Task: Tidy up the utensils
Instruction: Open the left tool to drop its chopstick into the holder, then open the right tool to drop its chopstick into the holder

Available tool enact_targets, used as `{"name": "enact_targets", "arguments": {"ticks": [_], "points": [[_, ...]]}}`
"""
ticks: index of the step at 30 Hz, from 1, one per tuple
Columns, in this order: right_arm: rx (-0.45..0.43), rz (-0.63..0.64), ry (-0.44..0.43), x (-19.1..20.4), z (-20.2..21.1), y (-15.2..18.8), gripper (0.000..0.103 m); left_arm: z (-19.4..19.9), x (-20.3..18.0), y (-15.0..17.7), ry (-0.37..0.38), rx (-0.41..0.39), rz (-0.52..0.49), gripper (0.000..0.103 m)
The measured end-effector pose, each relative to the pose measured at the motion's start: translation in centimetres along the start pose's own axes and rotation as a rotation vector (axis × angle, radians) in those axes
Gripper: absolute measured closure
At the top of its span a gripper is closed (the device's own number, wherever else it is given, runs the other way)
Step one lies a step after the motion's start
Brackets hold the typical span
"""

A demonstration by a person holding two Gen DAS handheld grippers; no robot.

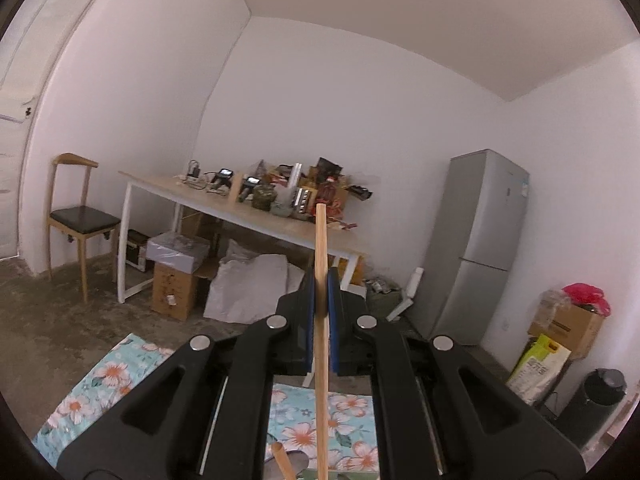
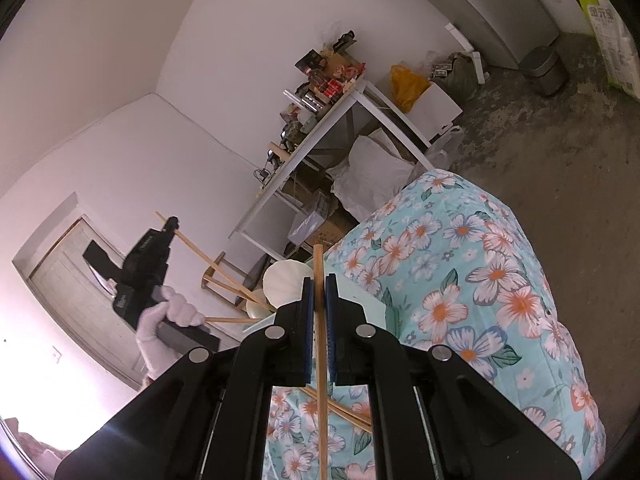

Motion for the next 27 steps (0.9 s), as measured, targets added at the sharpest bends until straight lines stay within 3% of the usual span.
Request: {"name": "enact_targets", "arguments": {"ticks": [7, 11, 17, 22, 27], "points": [[0.001, 0.019, 0.009, 0.4, 0.2, 0.2, 0.097, 0.3, 0.4, 1.8, -0.014, 0.028, 0.016, 0.095], [-0.005, 0.044, 0.012, 1.0, 0.3, 0.2, 0.097, 2.2, 0.7, 1.7, 0.008, 0.036, 0.026, 0.069], [-0.013, 0.121, 0.003, 3.6, 0.2, 0.0, 0.097, 6.4, 1.4, 0.8, 0.047, 0.026, 0.028, 0.042], [-0.035, 0.241, -0.025, 7.7, 0.0, -1.2, 0.097, 10.3, 2.4, 0.7, 0.071, 0.018, 0.002, 0.024], [-0.05, 0.37, -0.077, 12.9, -1.4, -2.3, 0.097, 13.1, 4.2, 3.2, 0.058, 0.099, -0.065, 0.016]]}}
Point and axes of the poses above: each gripper's, at about its wrist camera, not at the fingertips, and z roughly against the way its jaws point, x to its left, y to its underside, the point moved 7 cm from there along -z, roughly the way its jaws point, and after that the axes turned 6 degrees about -z, right-handed, at the moved point
